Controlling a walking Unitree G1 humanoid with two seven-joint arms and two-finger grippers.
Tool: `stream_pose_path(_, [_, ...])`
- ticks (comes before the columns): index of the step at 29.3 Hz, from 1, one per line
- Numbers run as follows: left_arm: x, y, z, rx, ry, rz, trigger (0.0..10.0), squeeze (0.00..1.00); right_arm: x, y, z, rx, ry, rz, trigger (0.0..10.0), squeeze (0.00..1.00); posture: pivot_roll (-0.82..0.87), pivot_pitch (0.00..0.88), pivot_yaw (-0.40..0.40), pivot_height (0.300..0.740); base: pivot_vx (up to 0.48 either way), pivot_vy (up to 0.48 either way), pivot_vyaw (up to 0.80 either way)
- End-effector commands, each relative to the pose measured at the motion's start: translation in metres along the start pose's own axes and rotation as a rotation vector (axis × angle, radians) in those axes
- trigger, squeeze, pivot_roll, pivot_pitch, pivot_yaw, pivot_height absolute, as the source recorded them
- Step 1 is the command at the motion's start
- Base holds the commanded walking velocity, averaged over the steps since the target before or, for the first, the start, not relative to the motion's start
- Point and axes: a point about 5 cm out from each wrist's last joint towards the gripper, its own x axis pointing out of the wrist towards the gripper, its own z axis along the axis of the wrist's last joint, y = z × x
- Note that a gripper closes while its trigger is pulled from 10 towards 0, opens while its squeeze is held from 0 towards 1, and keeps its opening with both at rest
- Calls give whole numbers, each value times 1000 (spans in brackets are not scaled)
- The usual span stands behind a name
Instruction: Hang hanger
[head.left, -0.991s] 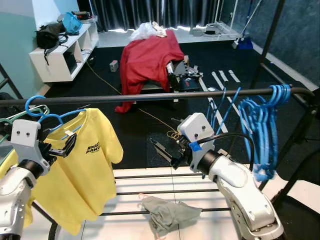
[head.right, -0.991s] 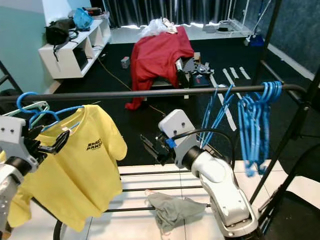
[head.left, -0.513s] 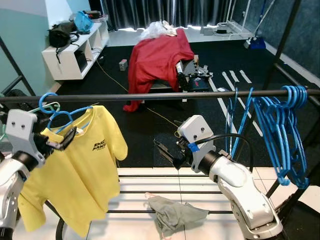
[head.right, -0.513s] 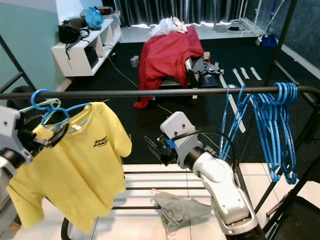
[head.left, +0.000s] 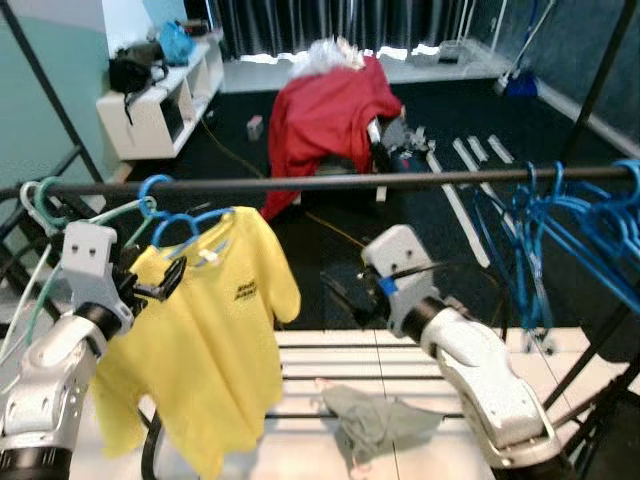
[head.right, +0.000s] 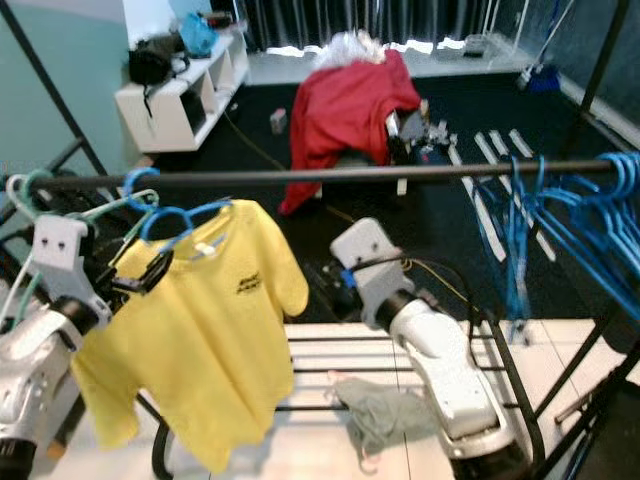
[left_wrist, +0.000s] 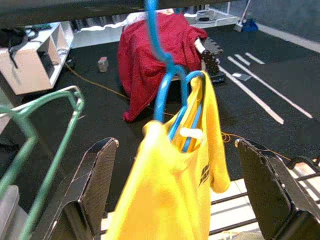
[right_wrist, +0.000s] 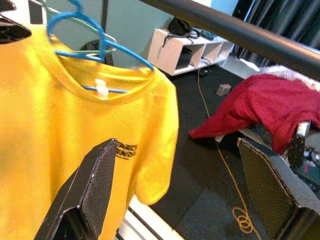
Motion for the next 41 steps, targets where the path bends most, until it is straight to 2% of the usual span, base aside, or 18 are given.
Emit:
stream_pose_path(1, [0, -3, 0, -2, -2, -24, 10000, 0, -1, 0, -2, 1, 8, 0, 10000, 0, -110, 0, 38, 740, 0, 0, 0])
stream_pose_path(6, [1, -1, 2, 1, -9, -32, 10000, 0, -1, 0, -3, 0, 10, 1, 10000, 0, -111, 0, 37, 740, 0, 0, 0])
stream_pose_path(10, [2, -5, 7, -6, -28, -110, 10000, 0, -1, 1, -4, -2, 15, 6, 10000, 0, -113, 0, 40, 740, 0, 0, 0])
stream_pose_path(12, [5, -20, 12, -28, -48, -257, 10000, 0, 0, 1, -4, -8, 16, 9, 10000, 0, -110, 0, 36, 740, 0, 0, 0])
stream_pose_path(13, [5, -20, 12, -28, -48, -257, 10000, 0, 0, 1, -4, -8, 16, 9, 10000, 0, -110, 0, 36, 740, 0, 0, 0])
stream_pose_path(14, [8, -29, 15, -34, -53, -337, 10000, 0, 0, 0, -5, -2, 21, 9, 10000, 0, -111, 0, 35, 740, 0, 0, 0])
stream_pose_path(16, [8, -29, 15, -34, -53, -337, 10000, 0, 0, 0, -5, -2, 21, 9, 10000, 0, -111, 0, 35, 740, 0, 0, 0])
stream_pose_path(18, [18, -47, 18, -34, -58, -431, 10000, 0, 1, -1, -6, 10, 31, 4, 10000, 0, -116, 0, 36, 740, 0, 0, -662])
stream_pose_path(20, [22, -53, 17, -34, -61, -449, 10000, 0, 0, -1, -6, 6, 31, -1, 10000, 0, -121, 0, 39, 740, 0, 0, -262])
stream_pose_path(23, [28, -57, 14, -12, -57, -431, 10000, 0, -1, 0, -6, 2, 28, -6, 10000, 0, -137, 0, 45, 740, 0, 0, 0])
stream_pose_path(25, [31, -52, 9, 50, -30, -383, 10000, 0, -2, 1, -6, 0, 28, -6, 10000, 0, -138, 0, 46, 740, 0, 0, 0])
stream_pose_path(27, [33, -41, 4, 83, -15, -317, 10000, 0, -3, 0, -5, -1, 25, -4, 10000, 0, -144, 0, 49, 740, 0, 0, 0])
stream_pose_path(29, [34, -38, 3, 86, -14, -303, 10000, 0, -4, 0, -5, -1, 24, -4, 10000, 0, -144, 0, 49, 740, 0, 0, 0])
stream_pose_path(30, [36, -29, 7, 90, -26, -253, 10000, 0, -5, -2, -5, -4, 24, -5, 10000, 0, -146, 0, 49, 740, 0, 0, 0])
stream_pose_path(33, [37, -22, 11, 96, -40, -215, 10000, 0, -6, -4, -5, -5, 23, -6, 10000, 0, -148, 0, 51, 740, 0, 0, 0])
stream_pose_path(37, [41, -2, 14, 133, -26, -98, 10000, 0, -7, -5, -5, -12, 29, -6, 10000, 0, -152, 0, 51, 740, 0, 0, 0])
stream_pose_path(41, [42, -1, 11, 127, -17, -90, 10000, 0, -8, -4, -5, -12, 32, -4, 10000, 0, -152, 0, 50, 740, 0, 0, 0])
